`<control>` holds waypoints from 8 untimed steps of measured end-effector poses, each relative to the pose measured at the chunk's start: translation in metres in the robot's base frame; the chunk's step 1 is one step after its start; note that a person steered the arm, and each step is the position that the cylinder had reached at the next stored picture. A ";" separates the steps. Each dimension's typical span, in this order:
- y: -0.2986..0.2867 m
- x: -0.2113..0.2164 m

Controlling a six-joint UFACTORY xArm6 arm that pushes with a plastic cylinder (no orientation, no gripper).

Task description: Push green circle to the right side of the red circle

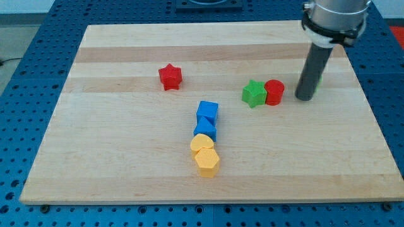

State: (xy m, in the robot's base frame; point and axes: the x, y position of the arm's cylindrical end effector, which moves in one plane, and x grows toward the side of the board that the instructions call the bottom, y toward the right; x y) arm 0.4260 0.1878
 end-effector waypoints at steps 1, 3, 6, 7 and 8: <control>0.042 0.002; 0.089 -0.017; -0.023 -0.050; -0.023 -0.051; -0.006 -0.028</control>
State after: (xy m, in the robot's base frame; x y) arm 0.3978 0.1821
